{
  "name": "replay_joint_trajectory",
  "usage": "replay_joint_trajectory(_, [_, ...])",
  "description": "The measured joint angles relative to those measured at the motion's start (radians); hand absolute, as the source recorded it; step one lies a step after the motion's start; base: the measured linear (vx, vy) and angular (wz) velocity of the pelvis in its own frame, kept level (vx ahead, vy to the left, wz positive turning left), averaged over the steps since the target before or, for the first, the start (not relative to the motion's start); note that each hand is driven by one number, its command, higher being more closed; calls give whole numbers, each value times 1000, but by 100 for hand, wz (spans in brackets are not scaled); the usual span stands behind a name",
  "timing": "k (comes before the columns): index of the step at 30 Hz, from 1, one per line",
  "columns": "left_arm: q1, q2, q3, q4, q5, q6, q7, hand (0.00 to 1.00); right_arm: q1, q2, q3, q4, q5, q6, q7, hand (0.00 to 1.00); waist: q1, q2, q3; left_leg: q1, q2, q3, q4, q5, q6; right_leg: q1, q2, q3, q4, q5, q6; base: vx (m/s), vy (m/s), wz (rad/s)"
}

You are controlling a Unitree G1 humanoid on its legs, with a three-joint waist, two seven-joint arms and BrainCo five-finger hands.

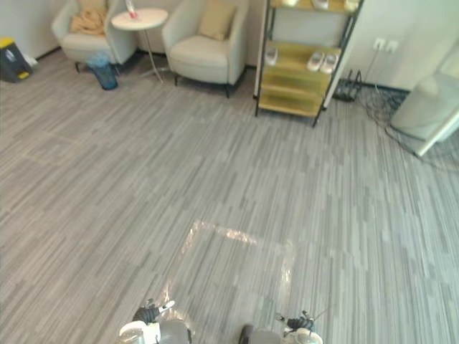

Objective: Pick up cushions and gather them together orderly.

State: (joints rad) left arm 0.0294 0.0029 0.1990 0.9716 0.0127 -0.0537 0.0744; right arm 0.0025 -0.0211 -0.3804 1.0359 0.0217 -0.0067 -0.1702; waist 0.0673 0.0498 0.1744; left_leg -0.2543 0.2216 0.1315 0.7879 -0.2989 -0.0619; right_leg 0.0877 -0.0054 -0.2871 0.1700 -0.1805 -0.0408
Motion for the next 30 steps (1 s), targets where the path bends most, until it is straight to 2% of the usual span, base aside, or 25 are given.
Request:
replay_joint_trajectory(2, [-11,4,-1,1,1,1,0,0,-10,12,-4,1,0,4,-2,0,6,-13,8,-16,-75,-16,-271,33,-6,36,-27,12,-21,-10,19,425,80,-13])
replay_joint_trajectory(3, [-17,5,-1,1,1,0,2,0,-9,18,-8,1,0,5,-4,0,12,-23,14,-2,-130,-52,-442,111,-8,52,-48,25,-24,-22,39,371,134,-23])
replay_joint_trajectory(4, [-16,5,-3,3,1,0,2,0,-4,13,-8,4,-1,5,-5,0,20,-23,14,10,-150,-83,-506,198,-14,62,-51,38,-28,-29,51,445,181,-46])
replay_joint_trajectory(5, [-15,1,-2,3,-11,-2,2,0,-1,16,-7,5,-2,6,-5,0,32,-24,13,34,-170,-102,-524,279,10,77,-54,66,-34,-42,72,383,146,-38])
replay_joint_trajectory(6, [-22,17,-2,3,-14,-1,1,0,-3,37,-4,4,-3,9,-4,0,32,-55,7,46,-193,-82,-523,258,24,85,-87,82,-30,-46,80,459,178,-31])
replay_joint_trajectory(7, [-27,26,-1,3,-14,-1,1,0,-1,49,-6,4,-3,12,-4,0,31,-75,10,52,-198,-63,-504,239,35,86,-102,89,-12,-46,80,377,141,-13])
replay_joint_trajectory(9, [-26,33,-1,8,-15,1,1,0,0,59,-6,3,-12,15,-2,0,43,-92,-1,72,-201,-30,-471,194,51,71,-122,117,60,-46,81,289,130,-31])
replay_joint_trajectory(11, [-25,35,-2,23,-14,1,0,0,-7,60,-6,-1,-22,13,4,0,46,-91,-5,130,-209,-1,-477,160,74,27,-148,149,212,-35,102,311,158,-42])
replay_joint_trajectory(13, [-23,41,-16,41,-15,1,-1,0,-7,60,-6,2,-23,13,11,0,46,-87,-5,199,-218,20,-517,139,90,-56,-187,165,416,-11,151,260,143,-37])
replay_joint_trajectory(14, [-20,46,-29,46,-16,3,-1,0,-7,58,-6,-1,-24,12,15,0,43,-81,-6,233,-221,24,-538,135,95,-95,-202,152,501,-31,156,282,135,-23])
replay_joint_trajectory(16, [-17,49,-47,63,-16,4,-1,0,-4,50,-4,0,-24,12,15,0,36,-67,-16,277,-217,23,-573,134,96,-146,-212,114,535,-72,147,203,66,2])
replay_joint_trajectory(18, [-12,53,-60,62,-16,5,0,0,-1,48,-4,4,-25,12,15,0,35,-72,-22,296,-213,17,-579,135,95,-155,-210,84,437,-77,146,141,-7,20])
replay_joint_trajectory(19, [-9,57,-61,62,-16,4,0,0,1,49,-4,9,-25,14,15,0,35,-81,-29,296,-220,11,-577,135,95,-156,-202,83,339,-49,132,146,-92,30])
replay_joint_trajectory(20, [-8,66,-61,62,-15,3,0,0,7,51,-4,15,-25,15,16,0,35,-102,-41,292,-240,-4,-577,133,92,-158,-200,86,222,35,114,143,-126,32])
replay_joint_trajectory(21, [-6,60,-61,65,-15,4,2,0,13,44,-8,22,-25,14,16,0,33,-103,-51,294,-243,-16,-579,128,82,-147,-201,76,200,24,118,136,-148,25])
replay_joint_trajectory(23, [1,42,-61,69,-15,2,2,0,19,16,-11,48,-24,15,16,0,33,-68,-70,290,-238,-33,-593,132,75,-100,-181,75,97,24,119,80,-98,10])
replay_joint_trajectory(24, [0,39,-61,77,-15,2,2,0,21,10,-11,50,-24,15,15,0,31,-60,-74,290,-238,-36,-602,136,68,-90,-176,74,69,25,121,61,-96,5])
replay_joint_trajectory(26, [0,32,-61,91,-14,2,1,0,24,3,-18,50,-24,15,16,0,25,-48,-75,290,-230,-56,-610,143,59,-63,-157,66,24,43,121,37,-96,10])
replay_joint_trajectory(28, [0,33,-61,99,-14,1,0,0,32,3,-21,50,-24,14,15,0,22,-48,-78,288,-218,-64,-599,138,51,-48,-140,54,-4,54,114,-33,-72,9])
replay_joint_trajectory(30, [-8,30,-58,95,-14,0,-2,0,30,3,-20,46,-22,10,14,0,22,-38,-66,231,-173,-75,-475,78,23,-44,-105,48,-3,49,103,-78,-77,5])
